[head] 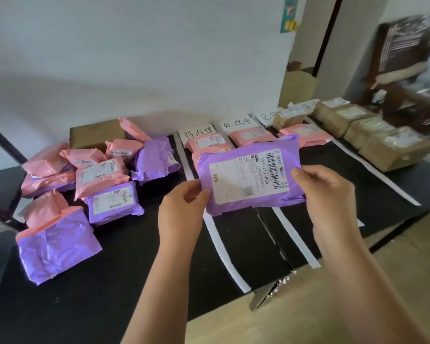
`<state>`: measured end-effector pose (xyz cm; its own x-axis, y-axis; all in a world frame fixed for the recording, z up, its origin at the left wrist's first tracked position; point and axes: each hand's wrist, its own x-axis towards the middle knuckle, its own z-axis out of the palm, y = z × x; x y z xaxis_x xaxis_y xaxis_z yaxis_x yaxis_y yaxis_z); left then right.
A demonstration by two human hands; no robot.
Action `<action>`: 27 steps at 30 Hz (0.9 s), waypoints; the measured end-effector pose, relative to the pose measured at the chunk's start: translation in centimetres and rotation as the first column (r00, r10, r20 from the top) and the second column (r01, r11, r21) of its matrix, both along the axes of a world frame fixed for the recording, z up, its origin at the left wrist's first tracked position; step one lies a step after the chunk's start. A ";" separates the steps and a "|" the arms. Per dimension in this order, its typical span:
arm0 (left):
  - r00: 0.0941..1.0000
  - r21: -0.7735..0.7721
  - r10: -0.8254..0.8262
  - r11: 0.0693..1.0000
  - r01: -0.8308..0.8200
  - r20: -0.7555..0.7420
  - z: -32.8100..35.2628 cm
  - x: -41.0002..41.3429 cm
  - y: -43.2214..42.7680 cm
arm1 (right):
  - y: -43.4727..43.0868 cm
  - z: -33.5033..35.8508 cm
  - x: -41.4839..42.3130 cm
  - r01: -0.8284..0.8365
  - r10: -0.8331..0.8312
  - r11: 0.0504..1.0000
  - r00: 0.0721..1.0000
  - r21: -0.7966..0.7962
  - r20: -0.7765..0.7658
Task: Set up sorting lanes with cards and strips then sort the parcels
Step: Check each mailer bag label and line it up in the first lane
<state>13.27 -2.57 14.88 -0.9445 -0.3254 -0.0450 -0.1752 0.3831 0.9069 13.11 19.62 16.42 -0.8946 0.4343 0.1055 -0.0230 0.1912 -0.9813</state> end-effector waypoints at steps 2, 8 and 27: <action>1.000 0.002 0.017 1.000 -0.017 -0.020 0.0 -0.8 3.6 | 3.6 -0.3 -0.8 -0.002 0.002 1.000 1.000 0.002 0.013; 0.999 -0.003 0.051 0.999 -0.051 -0.003 -1.3 -2.4 11.4 | 11.1 -2.3 -3.5 -0.060 0.055 0.996 0.995 0.062 0.078; 0.970 0.025 0.005 1.000 -0.012 0.244 -6.1 -19.7 18.2 | 16.6 -8.7 -20.9 -0.236 0.112 0.926 0.917 0.294 0.383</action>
<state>-6.39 15.58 8.76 -0.9012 -0.3292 -0.2818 -0.3951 0.3571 0.8464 -7.75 36.24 7.70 -0.9568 0.2637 -0.1225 0.2494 0.5280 -0.8118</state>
